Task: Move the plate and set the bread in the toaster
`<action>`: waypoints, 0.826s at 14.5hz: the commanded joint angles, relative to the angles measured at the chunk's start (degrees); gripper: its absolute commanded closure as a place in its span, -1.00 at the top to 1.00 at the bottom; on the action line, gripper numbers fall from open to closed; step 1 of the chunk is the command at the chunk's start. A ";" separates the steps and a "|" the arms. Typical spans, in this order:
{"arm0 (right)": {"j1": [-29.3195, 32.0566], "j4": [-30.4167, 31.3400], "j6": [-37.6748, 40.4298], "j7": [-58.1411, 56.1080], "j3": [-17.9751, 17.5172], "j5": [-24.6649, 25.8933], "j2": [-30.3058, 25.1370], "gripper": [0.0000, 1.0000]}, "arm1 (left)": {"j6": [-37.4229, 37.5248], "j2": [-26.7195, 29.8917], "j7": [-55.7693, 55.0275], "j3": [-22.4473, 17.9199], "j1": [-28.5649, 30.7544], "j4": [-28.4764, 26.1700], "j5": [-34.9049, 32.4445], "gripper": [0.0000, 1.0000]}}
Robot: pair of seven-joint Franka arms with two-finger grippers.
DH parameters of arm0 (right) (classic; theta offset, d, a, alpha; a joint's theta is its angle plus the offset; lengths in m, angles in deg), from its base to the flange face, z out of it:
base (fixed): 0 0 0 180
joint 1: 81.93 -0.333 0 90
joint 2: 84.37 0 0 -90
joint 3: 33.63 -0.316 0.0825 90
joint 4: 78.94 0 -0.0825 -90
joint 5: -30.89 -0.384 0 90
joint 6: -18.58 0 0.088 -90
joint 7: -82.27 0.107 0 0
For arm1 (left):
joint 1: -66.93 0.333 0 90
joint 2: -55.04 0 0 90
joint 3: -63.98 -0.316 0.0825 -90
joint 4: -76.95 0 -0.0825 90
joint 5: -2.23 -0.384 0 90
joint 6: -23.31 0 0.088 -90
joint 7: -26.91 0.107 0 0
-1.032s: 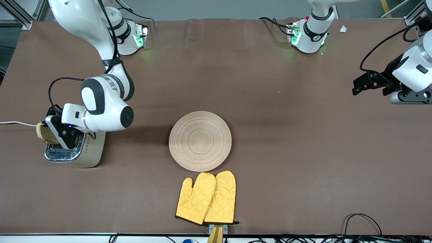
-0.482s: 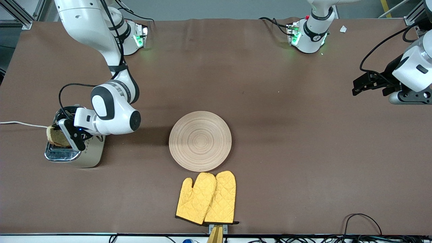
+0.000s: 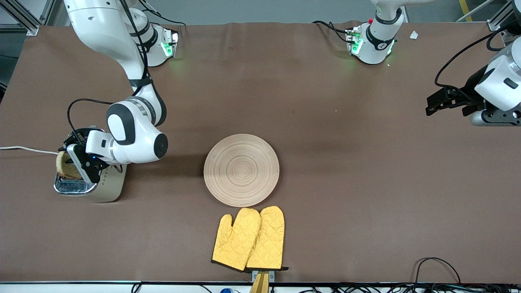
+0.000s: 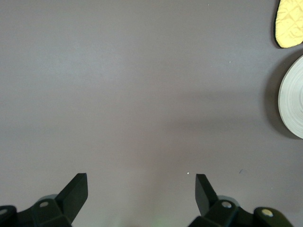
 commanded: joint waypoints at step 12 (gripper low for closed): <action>4.67 -28.01 -1.17 -43.90 -2.23 -24.12 -3.68 1.00 | -2.76 5.69 0.81 1.33 0.58 -4.47 -3.51 1.00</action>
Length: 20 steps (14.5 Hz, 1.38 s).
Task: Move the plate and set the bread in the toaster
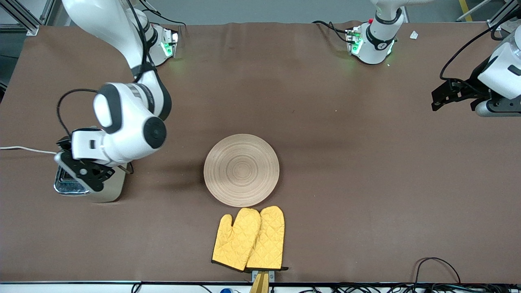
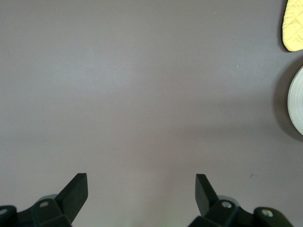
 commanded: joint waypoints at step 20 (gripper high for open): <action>44.73 -0.34 10.85 -52.68 -28.58 -41.42 -22.87 1.00 | -1.80 2.99 0.89 0.41 0.36 -2.84 -0.43 1.00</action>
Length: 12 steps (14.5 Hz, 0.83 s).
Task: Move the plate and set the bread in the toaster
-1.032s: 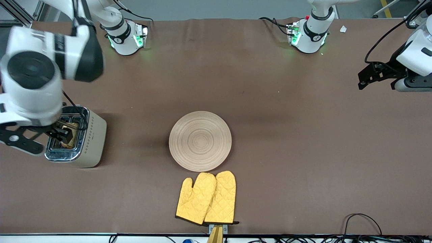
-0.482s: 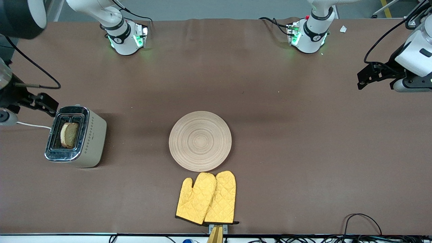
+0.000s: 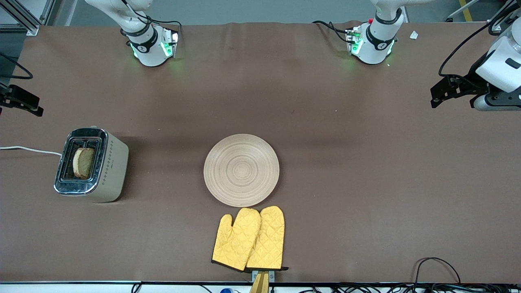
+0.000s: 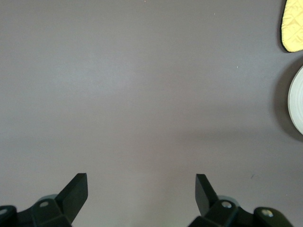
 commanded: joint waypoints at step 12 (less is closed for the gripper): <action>8.31 18.20 -12.27 -0.41 -2.19 -4.41 -5.90 1.00 | 0.19 1.08 0.72 0.36 0.06 0.20 -0.61 1.00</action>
